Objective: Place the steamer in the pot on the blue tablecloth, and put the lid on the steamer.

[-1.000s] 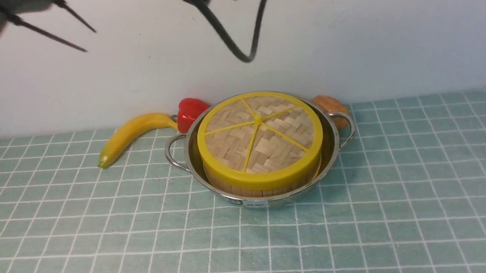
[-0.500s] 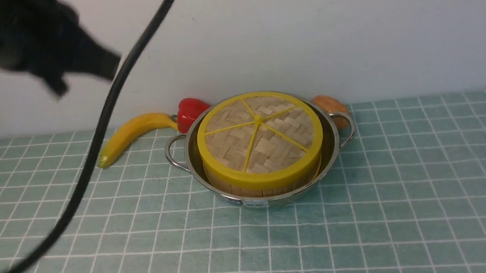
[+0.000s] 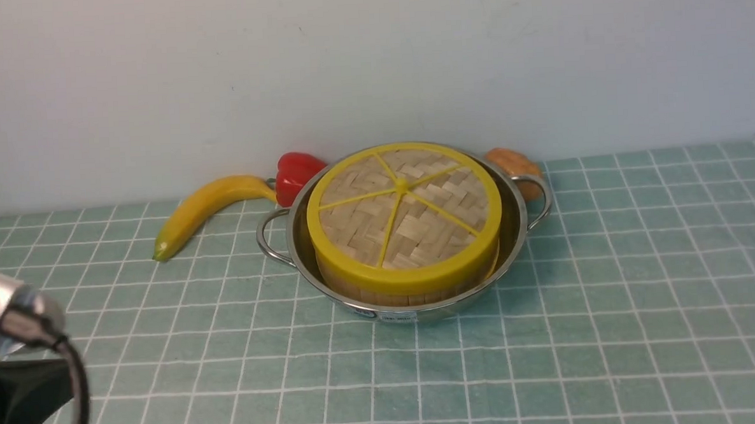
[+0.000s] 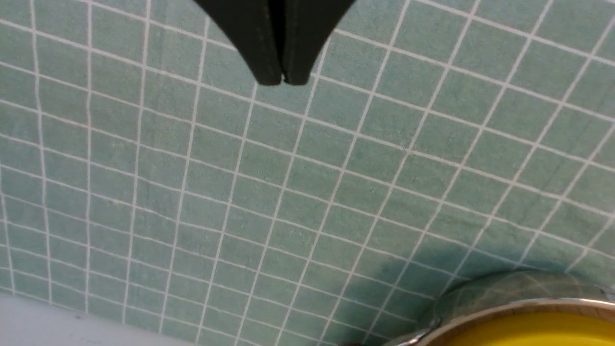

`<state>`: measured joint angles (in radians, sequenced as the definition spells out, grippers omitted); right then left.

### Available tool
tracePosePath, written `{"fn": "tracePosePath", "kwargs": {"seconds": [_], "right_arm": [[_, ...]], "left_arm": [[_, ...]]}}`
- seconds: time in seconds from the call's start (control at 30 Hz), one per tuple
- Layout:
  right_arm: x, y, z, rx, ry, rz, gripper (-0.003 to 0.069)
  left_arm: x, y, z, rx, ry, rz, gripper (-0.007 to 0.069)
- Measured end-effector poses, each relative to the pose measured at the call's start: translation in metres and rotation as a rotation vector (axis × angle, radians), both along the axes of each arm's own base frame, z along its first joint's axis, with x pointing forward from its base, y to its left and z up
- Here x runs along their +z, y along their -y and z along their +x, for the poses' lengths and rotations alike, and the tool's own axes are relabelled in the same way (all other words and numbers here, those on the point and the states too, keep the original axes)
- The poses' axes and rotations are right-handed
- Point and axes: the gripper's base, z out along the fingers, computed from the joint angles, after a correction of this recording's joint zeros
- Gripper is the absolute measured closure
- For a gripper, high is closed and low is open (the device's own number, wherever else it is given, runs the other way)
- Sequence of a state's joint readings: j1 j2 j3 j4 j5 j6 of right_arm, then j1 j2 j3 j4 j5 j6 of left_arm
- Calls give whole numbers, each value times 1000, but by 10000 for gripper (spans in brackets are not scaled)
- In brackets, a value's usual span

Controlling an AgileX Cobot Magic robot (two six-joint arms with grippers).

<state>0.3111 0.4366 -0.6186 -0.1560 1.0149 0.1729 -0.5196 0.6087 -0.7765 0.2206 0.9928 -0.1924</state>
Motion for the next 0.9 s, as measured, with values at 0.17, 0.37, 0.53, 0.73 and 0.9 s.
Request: {"fn": "tracePosePath", "kwargs": {"seconds": [0.17, 0.37, 0.53, 0.73, 0.9], "right_arm": [[-1, -6, -2, 19, -25, 80, 669], [-1, -12, -4, 43, -52, 163, 660], [-1, -19, -6, 70, -82, 258, 647], [0, -25, -8, 95, -110, 345, 622], [1, -30, -10, 111, -129, 407, 601]], "left_arm": [[4, -6, -11, -1, 46, -30, 633], [4, -7, -13, -1, 51, -33, 624], [5, -7, -13, 4, 52, -35, 614], [8, -26, -21, 185, 121, -47, 592], [3, -42, -34, 354, 281, -34, 581]]}}
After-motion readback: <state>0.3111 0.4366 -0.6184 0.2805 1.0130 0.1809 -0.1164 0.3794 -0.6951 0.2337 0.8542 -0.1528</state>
